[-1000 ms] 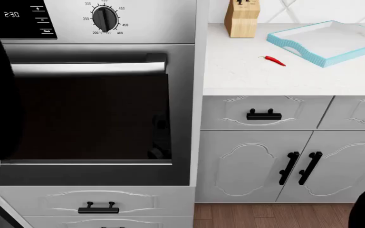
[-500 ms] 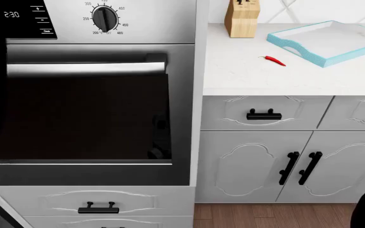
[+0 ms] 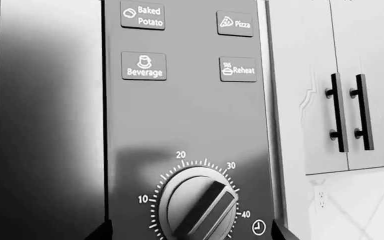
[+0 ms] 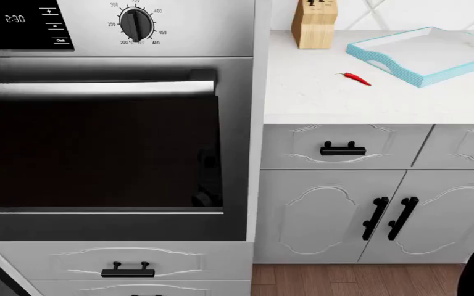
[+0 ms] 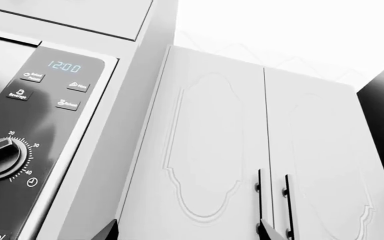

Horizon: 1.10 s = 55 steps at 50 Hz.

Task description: Open the microwave door

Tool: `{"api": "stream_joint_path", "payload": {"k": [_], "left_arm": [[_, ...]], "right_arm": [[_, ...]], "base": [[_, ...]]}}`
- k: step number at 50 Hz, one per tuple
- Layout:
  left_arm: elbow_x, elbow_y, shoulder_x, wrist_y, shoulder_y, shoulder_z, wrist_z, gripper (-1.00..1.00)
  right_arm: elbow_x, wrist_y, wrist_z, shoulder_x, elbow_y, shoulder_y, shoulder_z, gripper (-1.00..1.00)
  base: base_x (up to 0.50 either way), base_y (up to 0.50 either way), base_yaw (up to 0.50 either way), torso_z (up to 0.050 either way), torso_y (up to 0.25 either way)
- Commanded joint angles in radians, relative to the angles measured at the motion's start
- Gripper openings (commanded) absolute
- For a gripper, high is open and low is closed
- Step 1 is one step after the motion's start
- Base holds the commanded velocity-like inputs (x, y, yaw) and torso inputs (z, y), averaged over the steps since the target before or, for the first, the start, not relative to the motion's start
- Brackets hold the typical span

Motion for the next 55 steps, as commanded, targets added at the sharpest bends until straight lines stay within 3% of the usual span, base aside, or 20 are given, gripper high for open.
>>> {"api": "stream_joint_path", "payload": {"k": [1,21,55], "left_arm": [[-0.025,0.074,-0.042,-0.027,0.038,-0.014,-0.039,1.00],[-0.202,0.590,-0.144,-0.273,0.231,-0.132,-0.231,1.00],[-0.460,0.989,-0.168,-0.498,0.313,-0.326,-0.476,1.00]], "right_arm": [[0.003,-0.005,0.000,0.002,0.004,0.000,-0.001,1.00],[0.009,-0.009,0.002,0.005,0.005,0.000,-0.002,1.00],[0.012,-0.021,0.011,0.009,0.008,-0.002,-0.006,1.00]], "base": [[0.00,0.00,0.00,0.000,0.000],[0.00,0.00,0.00,0.000,0.000],[0.00,0.00,0.00,0.000,0.000]]}}
